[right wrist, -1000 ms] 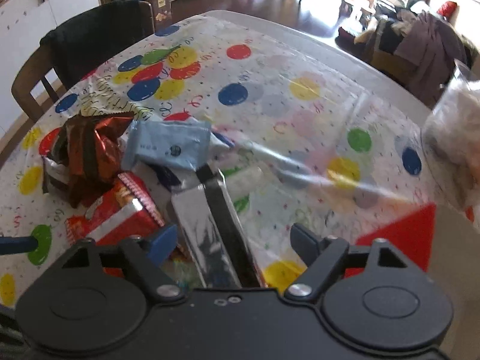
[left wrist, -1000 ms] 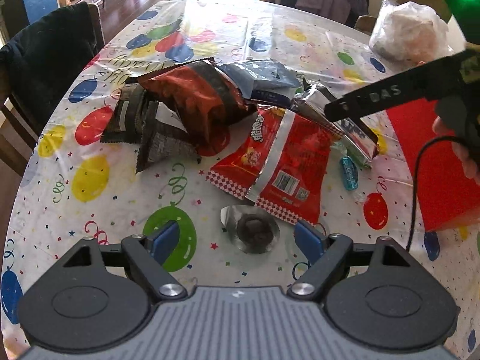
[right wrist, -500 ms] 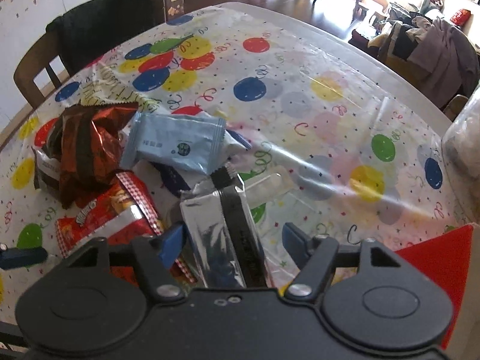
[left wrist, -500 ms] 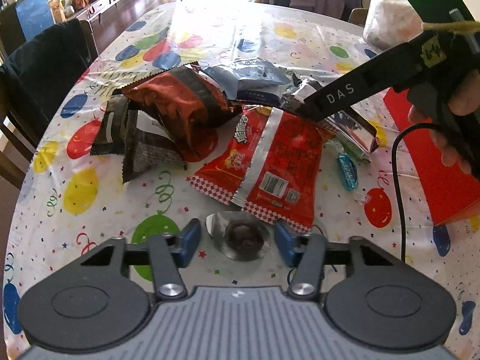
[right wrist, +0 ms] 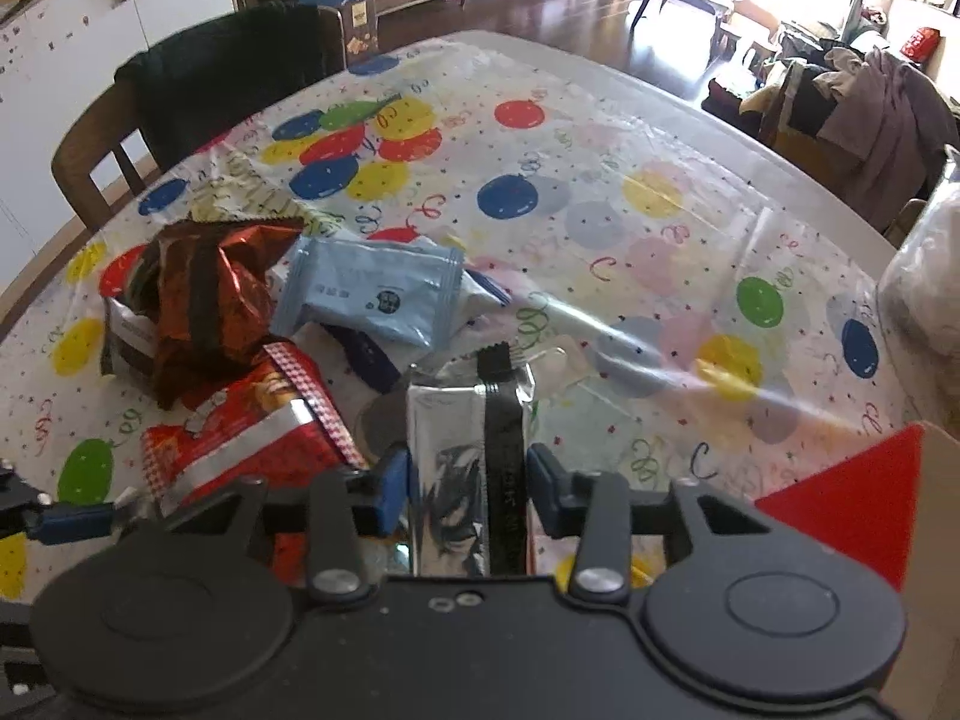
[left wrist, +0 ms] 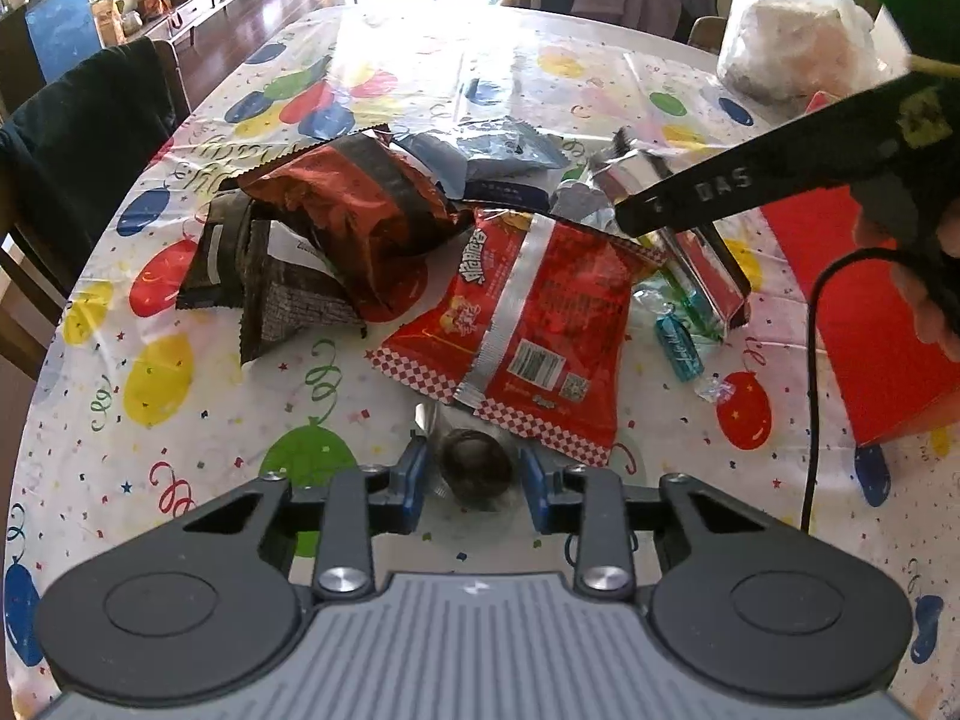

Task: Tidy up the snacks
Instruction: 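Grasp the dark round candy with the left gripper while the right gripper grasps the silver bar, then carry the dark candy and silver bar over the red box with both grippers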

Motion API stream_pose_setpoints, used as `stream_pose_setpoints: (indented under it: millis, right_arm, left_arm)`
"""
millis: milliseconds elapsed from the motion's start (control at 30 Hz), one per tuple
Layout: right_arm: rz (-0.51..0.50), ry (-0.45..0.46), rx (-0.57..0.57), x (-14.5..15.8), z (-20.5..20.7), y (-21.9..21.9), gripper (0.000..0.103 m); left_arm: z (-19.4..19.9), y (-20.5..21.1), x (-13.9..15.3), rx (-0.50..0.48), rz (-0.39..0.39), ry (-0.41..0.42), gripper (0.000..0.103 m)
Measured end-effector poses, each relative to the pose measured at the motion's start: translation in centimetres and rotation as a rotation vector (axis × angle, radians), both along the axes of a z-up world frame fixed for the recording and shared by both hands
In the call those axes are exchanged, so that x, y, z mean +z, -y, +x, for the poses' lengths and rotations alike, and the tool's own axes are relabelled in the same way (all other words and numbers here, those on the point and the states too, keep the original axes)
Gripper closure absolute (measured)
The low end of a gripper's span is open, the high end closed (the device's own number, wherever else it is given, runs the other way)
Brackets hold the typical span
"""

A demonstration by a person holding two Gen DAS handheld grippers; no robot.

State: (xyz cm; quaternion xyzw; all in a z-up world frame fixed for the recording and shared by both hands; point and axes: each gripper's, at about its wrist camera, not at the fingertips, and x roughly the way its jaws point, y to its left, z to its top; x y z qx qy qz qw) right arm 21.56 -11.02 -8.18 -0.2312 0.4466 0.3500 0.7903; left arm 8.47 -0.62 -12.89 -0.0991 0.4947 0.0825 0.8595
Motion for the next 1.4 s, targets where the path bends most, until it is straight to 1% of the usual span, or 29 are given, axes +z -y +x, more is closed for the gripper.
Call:
stream_pose_setpoints:
  millis: [100, 300, 533, 733, 933, 1100, 1300, 1400]
  right_arm:
    - [0.026, 0.011, -0.019, 1.0, -0.6, 0.8, 0.063]
    - [0.083, 0.014, -0.07, 3.3, -2.4, 3.0, 0.063]
    - [0.155, 0.029, -0.133, 6.5, -4.6, 5.6, 0.063]
    - [0.207, 0.049, -0.179, 9.6, -6.6, 7.9, 0.063]
    - [0.238, 0.081, -0.244, 12.2, -7.4, 10.6, 0.063]
    - [0.256, 0.108, -0.307, 13.7, -7.6, 13.6, 0.063]
    - [0.255, 0.127, -0.396, 14.5, -6.4, 17.7, 0.063]
    - [0.241, 0.118, -0.445, 14.3, -5.5, 20.0, 0.063]
  left_arm:
    - [-0.2, -0.2, 0.0, 0.003, 0.001, 0.002, 0.072]
    - [-0.7, -1.1, 0.8, 0.013, -0.03, 0.009, 0.072]
    - [-1.5, -1.5, 3.4, -0.024, -0.042, 0.054, 0.072]
    - [-1.8, -0.8, 6.2, -0.087, -0.039, 0.11, 0.072]
    - [-1.1, 1.0, 9.5, -0.163, -0.035, 0.167, 0.072]
    - [0.4, 3.3, 12.2, -0.242, -0.03, 0.229, 0.072]
    - [3.0, 7.1, 14.3, -0.337, -0.058, 0.262, 0.072]
    - [4.5, 9.4, 14.8, -0.371, -0.075, 0.256, 0.072]
